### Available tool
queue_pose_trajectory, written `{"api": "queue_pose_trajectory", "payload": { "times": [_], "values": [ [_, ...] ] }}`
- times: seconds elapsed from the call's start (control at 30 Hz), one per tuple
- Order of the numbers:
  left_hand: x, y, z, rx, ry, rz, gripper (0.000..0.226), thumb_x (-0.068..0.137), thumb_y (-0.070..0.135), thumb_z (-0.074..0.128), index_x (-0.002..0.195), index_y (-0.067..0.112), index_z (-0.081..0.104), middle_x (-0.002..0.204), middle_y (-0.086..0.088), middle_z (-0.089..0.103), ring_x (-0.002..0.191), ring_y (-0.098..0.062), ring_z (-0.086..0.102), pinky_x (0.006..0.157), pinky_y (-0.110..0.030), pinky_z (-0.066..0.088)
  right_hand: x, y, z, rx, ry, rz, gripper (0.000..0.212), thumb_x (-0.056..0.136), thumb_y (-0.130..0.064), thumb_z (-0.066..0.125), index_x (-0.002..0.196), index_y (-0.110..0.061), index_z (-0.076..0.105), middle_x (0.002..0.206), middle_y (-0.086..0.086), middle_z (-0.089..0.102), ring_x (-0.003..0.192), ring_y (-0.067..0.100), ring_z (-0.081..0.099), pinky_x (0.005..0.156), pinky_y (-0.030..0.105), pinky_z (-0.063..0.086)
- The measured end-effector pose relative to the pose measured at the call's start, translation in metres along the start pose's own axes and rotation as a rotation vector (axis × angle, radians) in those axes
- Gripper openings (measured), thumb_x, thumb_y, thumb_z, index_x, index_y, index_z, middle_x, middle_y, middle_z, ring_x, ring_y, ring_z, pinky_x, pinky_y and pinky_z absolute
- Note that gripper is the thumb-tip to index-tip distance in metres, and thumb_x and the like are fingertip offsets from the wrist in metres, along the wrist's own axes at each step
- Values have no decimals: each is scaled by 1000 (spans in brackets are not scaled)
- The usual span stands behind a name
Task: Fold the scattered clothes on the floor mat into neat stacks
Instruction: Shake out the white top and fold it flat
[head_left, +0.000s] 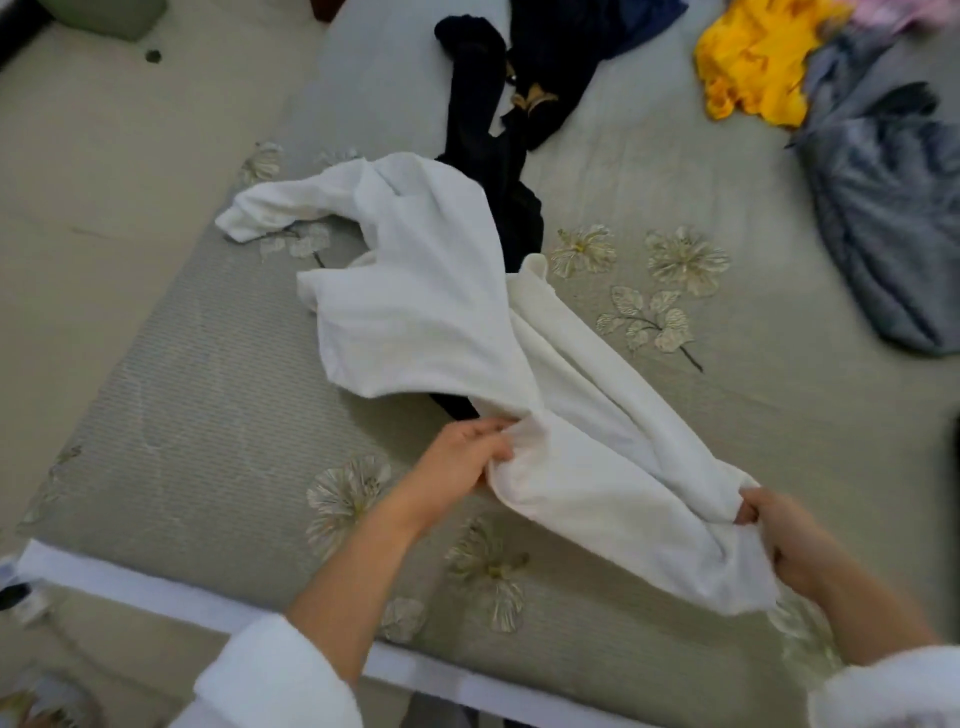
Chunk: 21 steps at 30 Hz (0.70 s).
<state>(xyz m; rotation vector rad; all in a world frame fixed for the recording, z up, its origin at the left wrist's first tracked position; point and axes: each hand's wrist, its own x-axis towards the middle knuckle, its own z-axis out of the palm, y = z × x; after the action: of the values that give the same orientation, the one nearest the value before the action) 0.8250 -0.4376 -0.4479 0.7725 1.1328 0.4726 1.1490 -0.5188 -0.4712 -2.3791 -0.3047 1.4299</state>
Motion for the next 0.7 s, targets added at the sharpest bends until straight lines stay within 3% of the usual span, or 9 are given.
{"api": "queue_pose_trajectory", "payload": {
  "times": [0.1,0.23,0.3,0.37,0.43,0.5,0.53,0.6,0.7],
  "values": [
    [-22,-52,53,340,-290,-100,31,83,1,54,105,20,68,101,17,69,97,0,59,80,-8,46,16,50,-31,-240,232,6,32,90,-6,46,58,-6,49,81,21,54,77,29,48,72,37,37],
    [-38,-117,98,730,-621,-259,34,92,21,52,125,19,61,126,5,57,115,-8,50,86,-17,38,16,107,-51,-456,300,47,19,88,-5,50,88,8,63,94,27,61,89,38,56,77,39,41],
    [-37,-133,101,815,-541,-315,21,90,23,51,99,14,68,103,-11,64,91,-17,60,74,-25,38,12,114,-50,-602,305,2,21,87,-12,53,90,2,68,94,24,64,92,39,59,77,37,42],
    [-32,-134,91,641,-260,-319,23,87,23,54,73,10,66,71,-8,63,61,-11,55,63,-31,40,13,107,-41,-693,327,-58,25,86,-16,57,102,-1,68,106,25,65,103,40,58,88,39,43],
    [-22,-124,69,490,214,-182,19,87,21,56,73,18,68,76,1,67,74,-16,63,69,-32,47,15,92,-22,-669,306,-180,32,85,-14,61,114,1,63,116,26,62,110,39,55,95,40,40],
    [-10,-111,40,472,676,0,16,88,25,60,103,21,63,108,-2,60,102,-23,58,82,-33,46,11,72,6,-615,225,-327,33,86,-10,61,117,0,60,119,24,58,111,37,53,95,38,39],
    [-4,-104,25,501,775,0,37,86,29,63,121,19,54,123,-5,50,115,-25,50,92,-36,44,8,62,23,-594,180,-405,32,86,-9,60,117,-1,59,119,22,56,111,36,52,95,37,39],
    [5,-93,4,530,682,-152,56,84,33,68,132,19,42,130,-9,44,124,-28,43,100,-41,40,-2,38,58,-562,101,-564,32,87,-7,59,119,-5,57,120,16,53,112,33,50,95,36,39],
    [4,-88,10,626,271,-151,22,93,18,54,115,21,58,97,3,60,100,-26,57,76,-31,43,-21,-1,99,-713,52,-969,50,83,3,55,131,-10,53,130,14,51,117,32,49,92,39,41]
  ]
}}
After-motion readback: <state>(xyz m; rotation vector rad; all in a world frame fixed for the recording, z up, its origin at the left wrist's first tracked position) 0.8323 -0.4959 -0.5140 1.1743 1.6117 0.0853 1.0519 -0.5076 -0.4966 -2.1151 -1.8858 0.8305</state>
